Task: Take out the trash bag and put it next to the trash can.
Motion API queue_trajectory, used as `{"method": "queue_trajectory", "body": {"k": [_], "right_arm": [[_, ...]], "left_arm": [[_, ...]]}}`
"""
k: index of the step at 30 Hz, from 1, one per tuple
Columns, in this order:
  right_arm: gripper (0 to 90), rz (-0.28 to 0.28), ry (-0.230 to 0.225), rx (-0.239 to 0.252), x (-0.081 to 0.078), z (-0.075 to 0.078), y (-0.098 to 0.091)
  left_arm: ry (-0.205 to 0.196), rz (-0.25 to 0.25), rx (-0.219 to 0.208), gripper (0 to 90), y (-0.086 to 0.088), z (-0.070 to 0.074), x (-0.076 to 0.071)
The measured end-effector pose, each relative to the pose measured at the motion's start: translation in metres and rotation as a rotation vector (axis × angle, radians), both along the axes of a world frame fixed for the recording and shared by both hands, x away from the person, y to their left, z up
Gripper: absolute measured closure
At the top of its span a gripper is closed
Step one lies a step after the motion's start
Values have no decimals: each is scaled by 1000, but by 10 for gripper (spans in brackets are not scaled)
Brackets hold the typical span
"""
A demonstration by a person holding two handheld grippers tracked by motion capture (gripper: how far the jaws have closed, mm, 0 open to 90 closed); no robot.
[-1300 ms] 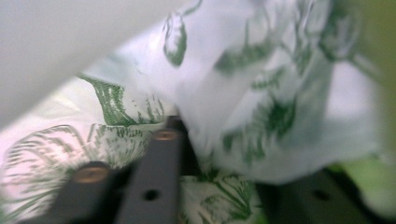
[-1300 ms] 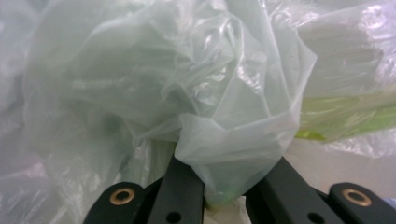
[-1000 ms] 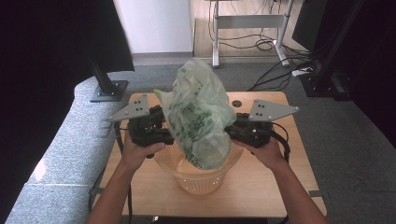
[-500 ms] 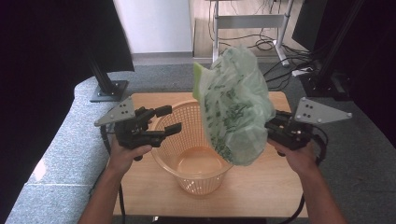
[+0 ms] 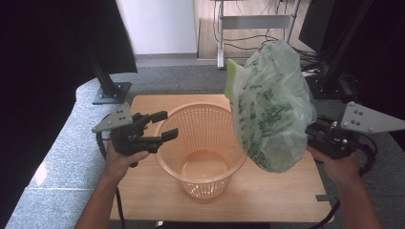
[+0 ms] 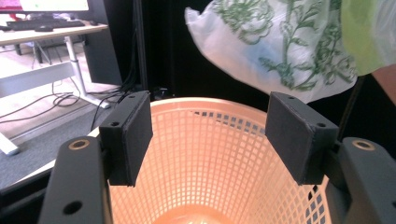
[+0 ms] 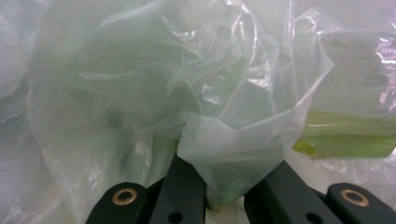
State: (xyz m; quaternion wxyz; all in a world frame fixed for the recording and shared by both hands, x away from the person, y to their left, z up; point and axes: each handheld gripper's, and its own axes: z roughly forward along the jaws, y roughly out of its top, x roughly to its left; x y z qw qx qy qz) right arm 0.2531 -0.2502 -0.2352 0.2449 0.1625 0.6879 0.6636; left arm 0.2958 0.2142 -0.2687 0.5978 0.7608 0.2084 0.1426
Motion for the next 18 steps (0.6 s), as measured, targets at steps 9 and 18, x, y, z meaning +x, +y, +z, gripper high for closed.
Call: {"method": "queue_trajectory", "body": {"k": [9,18], "right_arm": [[876,-62,7,-23,-16,-7,-33],[875,-103,81,-28,-18,-53,-58]], "left_arm": [[11,49,3,320,21,-6,-3],[30,71,2,320,34,-16,-5]]}}
